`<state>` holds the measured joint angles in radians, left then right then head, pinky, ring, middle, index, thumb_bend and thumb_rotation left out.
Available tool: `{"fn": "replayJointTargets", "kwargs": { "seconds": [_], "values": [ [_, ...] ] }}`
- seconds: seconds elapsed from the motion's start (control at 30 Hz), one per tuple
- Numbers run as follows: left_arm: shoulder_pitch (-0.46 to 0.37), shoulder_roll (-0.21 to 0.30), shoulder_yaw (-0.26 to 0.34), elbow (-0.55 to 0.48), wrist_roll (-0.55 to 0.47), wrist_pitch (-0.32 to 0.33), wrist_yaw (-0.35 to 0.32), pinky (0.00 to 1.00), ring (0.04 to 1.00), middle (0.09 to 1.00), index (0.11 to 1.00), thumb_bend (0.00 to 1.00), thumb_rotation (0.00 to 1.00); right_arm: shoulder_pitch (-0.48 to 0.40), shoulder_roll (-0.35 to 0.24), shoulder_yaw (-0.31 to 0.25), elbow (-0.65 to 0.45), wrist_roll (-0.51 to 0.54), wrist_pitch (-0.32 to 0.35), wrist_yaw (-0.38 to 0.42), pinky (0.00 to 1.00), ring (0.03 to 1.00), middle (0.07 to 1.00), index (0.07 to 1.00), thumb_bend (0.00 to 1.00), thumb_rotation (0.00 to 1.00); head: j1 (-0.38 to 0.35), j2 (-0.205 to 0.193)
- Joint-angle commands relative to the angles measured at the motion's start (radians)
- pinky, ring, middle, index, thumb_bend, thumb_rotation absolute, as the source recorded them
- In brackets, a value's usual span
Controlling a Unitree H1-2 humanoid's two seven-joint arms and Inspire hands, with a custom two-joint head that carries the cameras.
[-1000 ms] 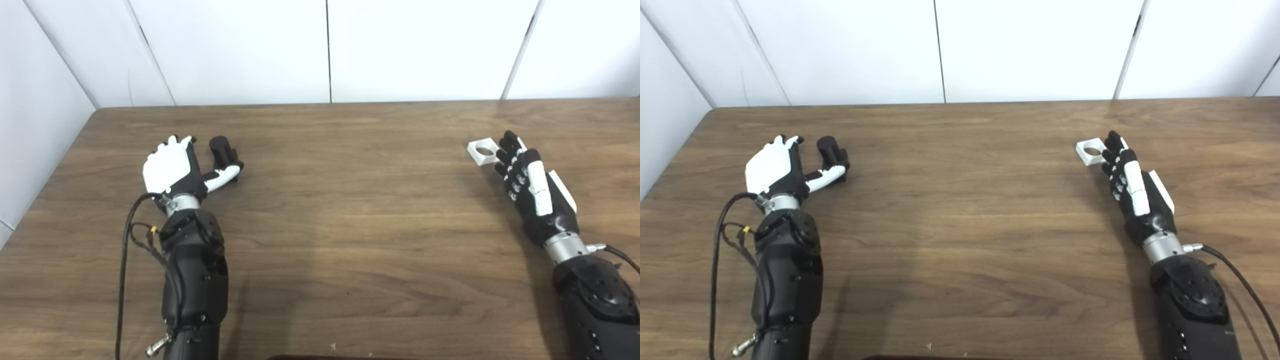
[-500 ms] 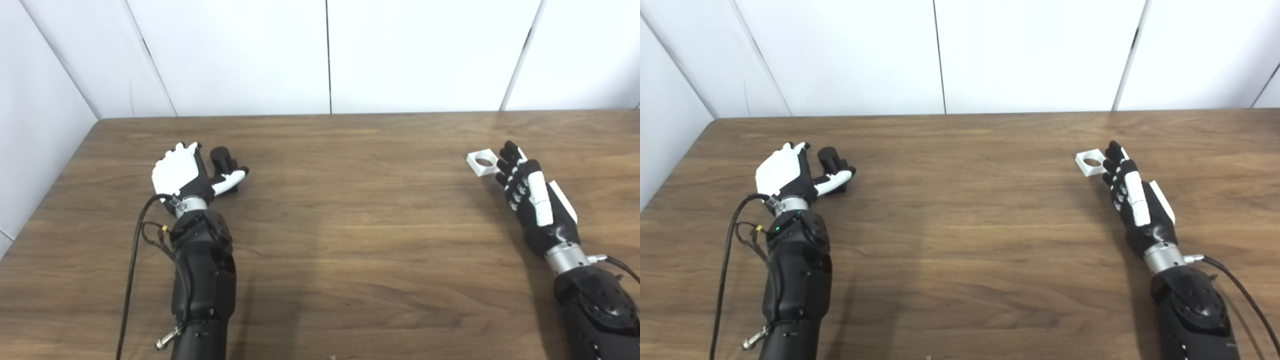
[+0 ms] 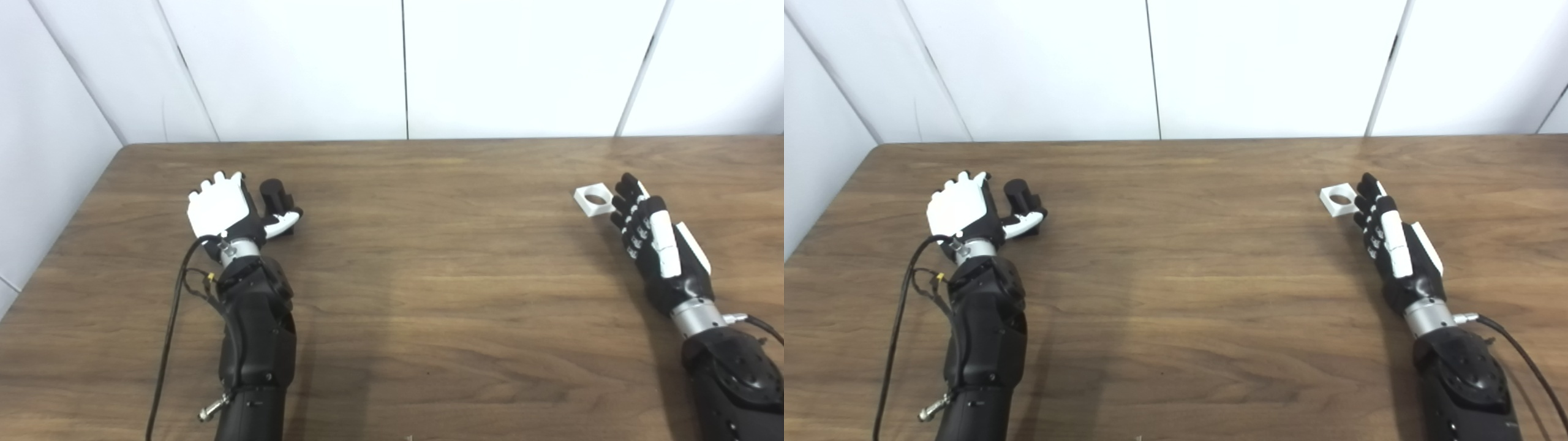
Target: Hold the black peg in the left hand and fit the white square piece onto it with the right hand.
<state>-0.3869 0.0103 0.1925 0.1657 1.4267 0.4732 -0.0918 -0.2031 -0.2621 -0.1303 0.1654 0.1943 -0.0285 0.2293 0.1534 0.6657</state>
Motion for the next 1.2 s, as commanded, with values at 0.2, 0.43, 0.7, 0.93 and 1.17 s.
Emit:
{"fn": "replayJointTargets", "kwargs": {
  "seconds": [0.2, 0.43, 0.7, 0.93, 1.17],
  "values": [
    [-0.014, 0.027, -0.021, -0.009, 0.046, -0.003, 0.036, 1.00, 1.000, 1.000, 0.796, 0.79, 0.40, -0.006, -0.013, -0.005, 0.001, 0.009, -0.010, 0.005, 1.00, 1.000, 1.000, 1.000, 0.55, 1.00, 0.001, 0.003],
    [-0.012, 0.027, -0.023, 0.006, 0.076, -0.004, 0.034, 1.00, 1.000, 1.000, 0.770, 0.80, 0.41, -0.011, -0.021, -0.003, 0.003, -0.001, -0.012, 0.004, 1.00, 1.000, 1.000, 1.000, 0.57, 1.00, 0.000, 0.004],
    [-0.014, 0.028, -0.027, 0.018, 0.110, -0.004, 0.012, 1.00, 1.000, 1.000, 0.736, 0.78, 0.40, -0.013, -0.021, -0.003, 0.002, 0.006, -0.012, 0.010, 1.00, 1.000, 1.000, 1.000, 0.56, 1.00, 0.002, 0.004],
    [-0.012, 0.023, -0.027, 0.019, 0.100, -0.003, 0.020, 1.00, 1.000, 0.997, 0.746, 0.77, 0.40, -0.013, -0.024, -0.003, 0.003, 0.015, -0.013, 0.018, 1.00, 1.000, 1.000, 1.000, 0.57, 1.00, 0.004, 0.006],
    [-0.011, 0.023, -0.031, 0.023, 0.097, -0.003, 0.023, 1.00, 1.000, 0.998, 0.734, 0.76, 0.42, -0.010, -0.026, 0.000, 0.003, 0.011, -0.013, 0.019, 1.00, 1.000, 1.000, 1.000, 0.56, 1.00, 0.003, 0.004]
  ]
}}
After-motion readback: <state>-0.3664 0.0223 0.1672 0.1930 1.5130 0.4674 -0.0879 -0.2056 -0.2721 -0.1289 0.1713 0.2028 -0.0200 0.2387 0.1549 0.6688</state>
